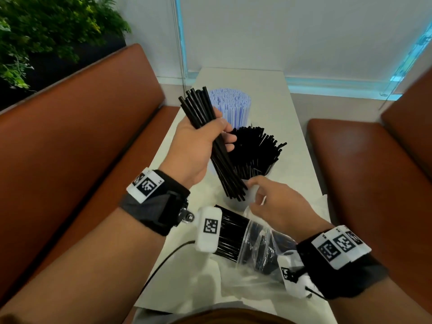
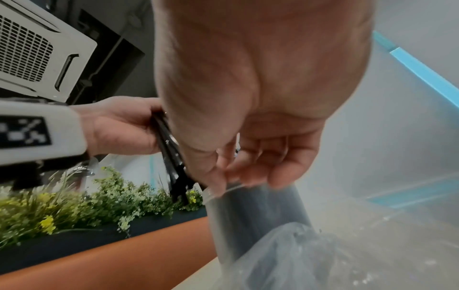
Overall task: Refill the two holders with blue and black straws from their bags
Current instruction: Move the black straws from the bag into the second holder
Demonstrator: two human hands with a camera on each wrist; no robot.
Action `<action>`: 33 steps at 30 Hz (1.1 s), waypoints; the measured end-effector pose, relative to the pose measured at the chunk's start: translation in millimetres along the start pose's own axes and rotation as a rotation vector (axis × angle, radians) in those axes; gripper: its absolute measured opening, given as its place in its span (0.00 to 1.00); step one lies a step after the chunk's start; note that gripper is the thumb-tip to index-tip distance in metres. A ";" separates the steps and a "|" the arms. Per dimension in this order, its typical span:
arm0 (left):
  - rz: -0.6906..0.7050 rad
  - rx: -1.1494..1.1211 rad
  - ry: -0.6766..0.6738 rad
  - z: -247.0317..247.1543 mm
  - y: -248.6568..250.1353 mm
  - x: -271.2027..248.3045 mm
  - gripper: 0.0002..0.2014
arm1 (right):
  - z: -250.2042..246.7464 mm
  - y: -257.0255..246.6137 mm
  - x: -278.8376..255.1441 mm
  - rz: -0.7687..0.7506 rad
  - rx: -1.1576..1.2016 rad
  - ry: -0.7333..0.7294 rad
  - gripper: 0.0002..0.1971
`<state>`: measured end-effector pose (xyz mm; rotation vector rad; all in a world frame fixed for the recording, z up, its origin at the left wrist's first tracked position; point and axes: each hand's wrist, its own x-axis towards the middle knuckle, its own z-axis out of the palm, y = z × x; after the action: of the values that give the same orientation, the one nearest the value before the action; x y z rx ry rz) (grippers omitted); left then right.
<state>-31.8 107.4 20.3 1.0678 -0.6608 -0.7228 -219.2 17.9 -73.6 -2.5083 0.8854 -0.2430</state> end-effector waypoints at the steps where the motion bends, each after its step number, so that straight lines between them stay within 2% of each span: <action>1: -0.007 -0.004 0.003 0.5 1.6 5.3 0.08 | 0.1 2.9 3.0 0.011 -0.012 0.065 0.19; 3: -0.019 -0.040 0.018 5.2 3.2 14.3 0.07 | 2.8 5.0 9.7 0.048 -0.051 0.156 0.15; 7: 0.018 -0.153 0.132 14.9 2.8 32.1 0.08 | 11.0 8.7 20.3 0.113 -0.131 0.133 0.11; 10: 0.071 -0.190 0.208 15.8 -1.3 39.5 0.07 | 15.5 13.0 25.7 0.081 -0.046 0.152 0.10; 13: 0.110 -0.178 0.213 14.3 -9.8 40.2 0.07 | 18.6 16.7 27.9 0.049 -0.030 0.170 0.11; 15: 0.173 -0.036 0.182 13.1 -18.6 37.6 0.09 | 18.6 19.1 28.3 0.049 -0.023 0.175 0.09; 17: 0.236 0.239 0.127 11.1 -29.4 33.7 0.08 | 18.8 20.1 28.8 0.047 -0.024 0.173 0.07; 19: 0.222 0.482 0.053 9.8 -41.0 29.4 0.05 | 19.2 20.5 29.3 0.041 -0.034 0.175 0.08; 22: 0.194 0.719 -0.054 7.5 -57.6 26.3 0.06 | 19.6 21.8 29.3 0.025 -0.030 0.174 0.08; 24: 0.132 0.821 -0.120 5.6 -61.6 26.3 0.11 | 19.7 22.7 29.2 0.023 -0.034 0.175 0.07; 26: 0.057 0.804 -0.170 1.6 -60.1 27.0 0.26 | 20.1 23.0 29.7 0.022 -0.038 0.179 0.08; 27: 0.060 0.788 -0.167 -0.1 -55.5 26.3 0.35 | 20.2 23.0 30.2 0.023 -0.039 0.181 0.08; 29: 0.159 0.804 -0.108 -2.0 -45.5 26.5 0.48 | 20.5 22.9 31.0 0.032 -0.041 0.181 0.08; 31: 0.293 0.804 -0.062 -0.3 -39.4 27.2 0.51 | 20.9 23.4 31.5 0.032 -0.043 0.181 0.08; 33: 0.353 0.898 -0.135 4.8 -38.2 26.5 0.47 | 21.2 23.9 31.4 0.023 -0.044 0.190 0.09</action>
<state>-27.3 72.3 -10.3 1.6585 -1.3165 -0.1613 -201.3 -10.4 -103.4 -2.5450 1.0032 -0.4655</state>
